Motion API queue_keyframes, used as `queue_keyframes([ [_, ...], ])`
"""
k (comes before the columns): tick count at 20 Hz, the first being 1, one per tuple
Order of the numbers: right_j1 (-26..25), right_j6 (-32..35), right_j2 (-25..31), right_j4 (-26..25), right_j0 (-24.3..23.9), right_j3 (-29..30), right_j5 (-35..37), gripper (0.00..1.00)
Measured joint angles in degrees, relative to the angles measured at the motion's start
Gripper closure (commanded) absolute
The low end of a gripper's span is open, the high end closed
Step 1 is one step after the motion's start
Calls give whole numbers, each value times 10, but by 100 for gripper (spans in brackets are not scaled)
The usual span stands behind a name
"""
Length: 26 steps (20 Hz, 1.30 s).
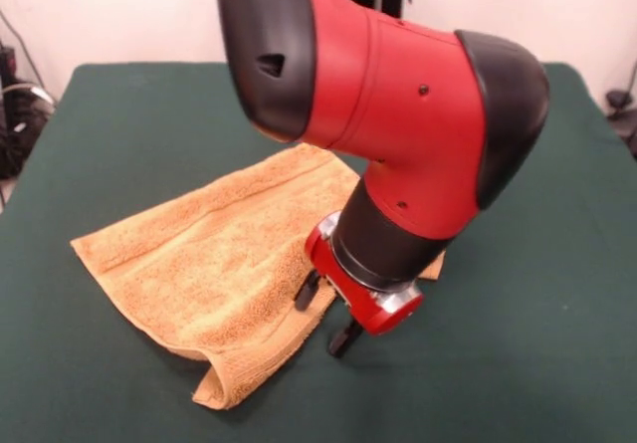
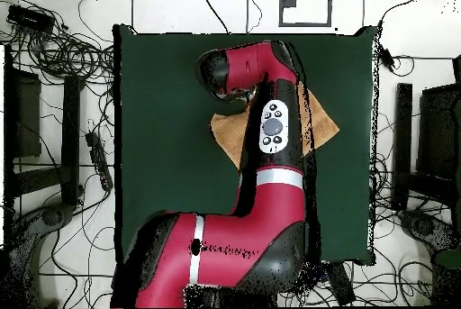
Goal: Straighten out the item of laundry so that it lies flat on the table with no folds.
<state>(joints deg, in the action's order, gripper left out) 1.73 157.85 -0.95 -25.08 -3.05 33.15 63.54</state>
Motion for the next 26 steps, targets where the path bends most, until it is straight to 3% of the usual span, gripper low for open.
queue_keyframes([
  [5, -23, 0, -31, 0, 20, -36, 21, 0],
  [26, -48, 0, -134, -14, 35, -54, 63, 0],
])
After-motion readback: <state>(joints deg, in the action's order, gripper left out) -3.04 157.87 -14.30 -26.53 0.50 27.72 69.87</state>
